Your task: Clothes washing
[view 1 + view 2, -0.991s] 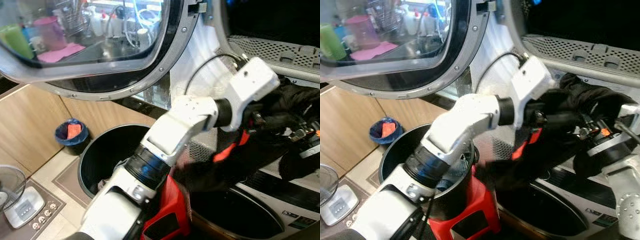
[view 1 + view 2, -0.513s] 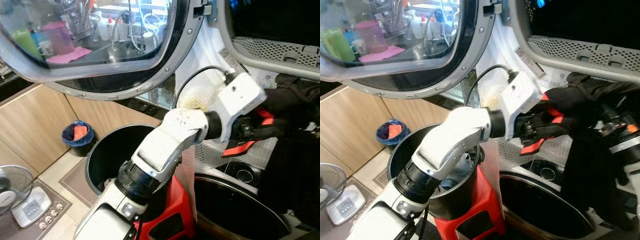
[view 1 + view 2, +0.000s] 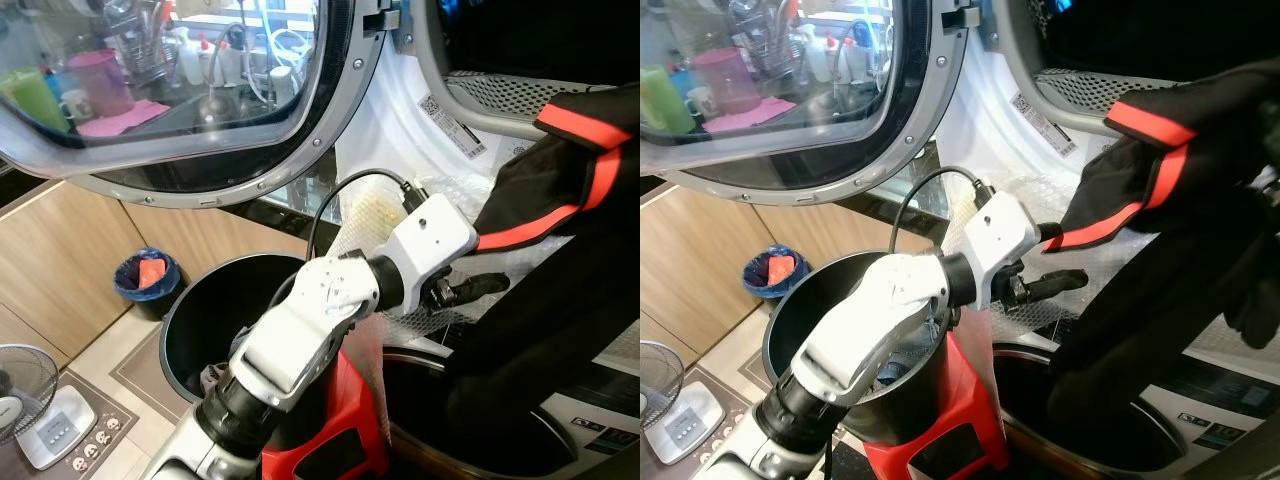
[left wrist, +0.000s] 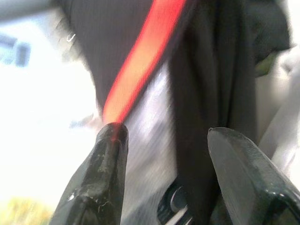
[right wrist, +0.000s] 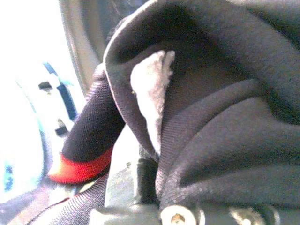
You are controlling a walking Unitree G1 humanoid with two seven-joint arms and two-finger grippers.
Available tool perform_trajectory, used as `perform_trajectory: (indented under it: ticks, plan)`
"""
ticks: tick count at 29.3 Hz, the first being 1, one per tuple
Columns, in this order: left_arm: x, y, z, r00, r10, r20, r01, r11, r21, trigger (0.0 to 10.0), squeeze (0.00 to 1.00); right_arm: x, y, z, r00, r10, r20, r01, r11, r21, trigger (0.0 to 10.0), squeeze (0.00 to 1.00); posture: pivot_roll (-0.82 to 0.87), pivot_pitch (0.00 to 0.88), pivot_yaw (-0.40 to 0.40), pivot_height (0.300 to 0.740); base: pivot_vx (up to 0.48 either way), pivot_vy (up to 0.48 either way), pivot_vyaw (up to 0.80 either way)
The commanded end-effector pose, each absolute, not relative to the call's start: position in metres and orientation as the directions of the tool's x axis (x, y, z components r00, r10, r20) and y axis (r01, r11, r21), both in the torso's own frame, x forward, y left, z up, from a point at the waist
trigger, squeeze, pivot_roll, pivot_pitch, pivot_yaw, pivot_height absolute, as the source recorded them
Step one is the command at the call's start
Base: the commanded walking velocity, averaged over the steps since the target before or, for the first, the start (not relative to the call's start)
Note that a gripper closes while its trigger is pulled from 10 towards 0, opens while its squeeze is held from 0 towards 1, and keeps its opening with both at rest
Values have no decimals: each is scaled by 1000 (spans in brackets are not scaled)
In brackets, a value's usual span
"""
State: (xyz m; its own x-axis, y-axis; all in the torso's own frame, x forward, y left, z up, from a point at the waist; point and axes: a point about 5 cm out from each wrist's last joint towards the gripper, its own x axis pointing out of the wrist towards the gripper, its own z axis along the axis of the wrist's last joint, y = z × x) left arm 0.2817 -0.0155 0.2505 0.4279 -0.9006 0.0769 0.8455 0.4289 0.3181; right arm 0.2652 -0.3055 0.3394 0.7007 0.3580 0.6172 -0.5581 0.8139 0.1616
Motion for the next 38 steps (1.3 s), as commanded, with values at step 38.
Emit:
perform_trajectory:
  ticks: [38]
  plan:
    - [251,24,225,576,-815,64,757,561,336,10000,0,296,-298,464,555,323,767,-658,734,167,10000,0,6,60,-20,740,0,0,0]
